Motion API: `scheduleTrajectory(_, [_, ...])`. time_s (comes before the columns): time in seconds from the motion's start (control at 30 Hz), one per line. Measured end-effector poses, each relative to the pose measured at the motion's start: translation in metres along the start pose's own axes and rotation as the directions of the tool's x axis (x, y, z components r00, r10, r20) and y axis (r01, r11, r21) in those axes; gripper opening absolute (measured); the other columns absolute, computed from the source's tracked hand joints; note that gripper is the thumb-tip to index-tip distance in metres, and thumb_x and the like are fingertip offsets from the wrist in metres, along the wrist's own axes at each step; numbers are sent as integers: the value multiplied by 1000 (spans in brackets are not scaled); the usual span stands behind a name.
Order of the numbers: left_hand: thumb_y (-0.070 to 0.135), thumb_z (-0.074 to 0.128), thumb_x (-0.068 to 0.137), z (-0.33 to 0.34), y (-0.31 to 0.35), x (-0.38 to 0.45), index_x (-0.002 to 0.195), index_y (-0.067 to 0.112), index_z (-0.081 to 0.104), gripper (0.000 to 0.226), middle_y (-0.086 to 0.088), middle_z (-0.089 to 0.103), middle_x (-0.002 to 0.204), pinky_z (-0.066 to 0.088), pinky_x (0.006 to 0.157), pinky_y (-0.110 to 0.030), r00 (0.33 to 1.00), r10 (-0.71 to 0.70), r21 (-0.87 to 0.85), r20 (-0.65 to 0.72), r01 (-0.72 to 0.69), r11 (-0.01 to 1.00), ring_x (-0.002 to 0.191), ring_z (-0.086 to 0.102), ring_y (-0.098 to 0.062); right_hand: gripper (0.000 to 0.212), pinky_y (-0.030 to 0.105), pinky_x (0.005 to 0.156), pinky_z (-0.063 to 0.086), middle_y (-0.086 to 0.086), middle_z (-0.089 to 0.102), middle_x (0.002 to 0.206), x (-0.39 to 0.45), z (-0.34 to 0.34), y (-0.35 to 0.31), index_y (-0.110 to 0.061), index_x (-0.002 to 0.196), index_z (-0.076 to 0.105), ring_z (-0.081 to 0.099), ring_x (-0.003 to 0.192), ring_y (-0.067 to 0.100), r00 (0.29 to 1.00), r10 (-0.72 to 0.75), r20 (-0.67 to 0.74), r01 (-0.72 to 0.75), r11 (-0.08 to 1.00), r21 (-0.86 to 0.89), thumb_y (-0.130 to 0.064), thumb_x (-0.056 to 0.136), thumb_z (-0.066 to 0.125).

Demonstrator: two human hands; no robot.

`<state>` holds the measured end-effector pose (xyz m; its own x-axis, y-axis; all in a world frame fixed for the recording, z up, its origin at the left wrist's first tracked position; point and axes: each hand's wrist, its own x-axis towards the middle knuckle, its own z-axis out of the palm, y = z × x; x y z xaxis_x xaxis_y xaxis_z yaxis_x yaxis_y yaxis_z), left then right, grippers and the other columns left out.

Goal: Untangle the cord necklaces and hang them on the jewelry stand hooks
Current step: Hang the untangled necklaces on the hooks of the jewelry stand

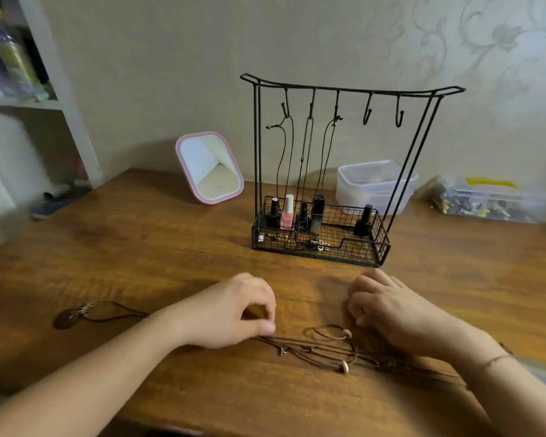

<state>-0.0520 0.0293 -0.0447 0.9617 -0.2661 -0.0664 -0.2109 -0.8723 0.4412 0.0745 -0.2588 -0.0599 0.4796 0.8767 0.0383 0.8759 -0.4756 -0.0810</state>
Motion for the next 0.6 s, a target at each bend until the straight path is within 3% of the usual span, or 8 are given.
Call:
scheduleTrajectory(0.13, [60, 53, 92, 6, 39, 42, 136, 28, 54, 55, 13, 59, 132, 48, 104, -35, 991, -71, -269, -118, 36, 962, 120, 54, -2, 23, 26, 63, 49, -10, 59, 79, 4, -9, -17, -33, 85, 46, 53, 71, 3, 939, 243, -243, -118, 892, 436, -16, 101, 47])
scheduleTrajectory(0.2, [55, 58, 92, 12, 63, 63, 137, 23, 55, 55, 6, 63, 132, 48, 104, -35, 995, -70, -419, -65, 36, 907, 121, 58, -9, 24, 21, 56, 48, -5, 60, 69, 7, -20, -26, -29, 88, 49, 54, 59, 4, 901, 294, -317, -77, 831, 551, -8, 100, 49])
scheduleTrajectory(0.23, [46, 62, 94, 14, 72, 71, 131, 20, 61, 45, 4, 69, 121, 51, 100, -34, 997, -65, -488, -47, 34, 872, 113, 63, -11, 23, 18, 55, 47, -4, 62, 69, 8, -26, -29, -27, 89, 51, 56, 58, 3, 891, 304, -337, -60, 815, 577, -7, 99, 50])
scheduleTrajectory(0.33, [22, 60, 98, 16, 84, 84, 110, 14, 70, 17, 2, 68, 75, 57, 80, -24, 994, -99, -626, -56, 42, 779, 77, 69, -14, 17, 11, 54, 42, -6, 63, 68, 5, -36, -22, -28, 89, 56, 55, 59, 0, 859, 328, -393, -51, 819, 572, -12, 96, 59])
scheduleTrajectory(0.4, [18, 56, 100, 12, 78, 85, 103, 12, 69, 15, 5, 57, 61, 58, 80, -33, 992, -102, -616, -80, 31, 787, 62, 61, -11, 15, 13, 53, 39, -11, 59, 64, -3, -36, -7, -33, 87, 58, 50, 56, 3, 853, 344, -393, -79, 829, 553, -22, 92, 66])
scheduleTrajectory(0.47, [18, 57, 100, 0, 69, 83, 103, 12, 69, 13, 9, 52, 57, 60, 76, -41, 987, -122, -642, -103, 27, 766, 54, 52, -9, 11, 15, 52, 36, -16, 57, 62, -13, -31, 8, -35, 84, 63, 48, 55, 4, 880, 339, -333, -125, 841, 526, -31, 87, 72])
scheduleTrajectory(0.53, [20, 58, 98, -17, 57, 77, 105, 17, 68, 12, 11, 54, 59, 58, 62, -32, 974, -165, -600, -156, 39, 799, 49, 46, -7, 11, 20, 54, 39, -14, 58, 58, -23, -22, 23, -35, 79, 66, 49, 54, 6, 893, 359, -272, -214, 870, 444, -32, 85, 74])
scheduleTrajectory(0.6, [23, 59, 97, -38, 41, 69, 104, 24, 68, 11, 9, 62, 74, 49, 53, -24, 952, -201, -500, -232, 60, 864, 49, 45, -8, 14, 24, 58, 42, -11, 63, 63, -33, -16, 40, -34, 75, 66, 56, 61, 8, 858, 454, -241, -354, 861, 365, -31, 87, 73])
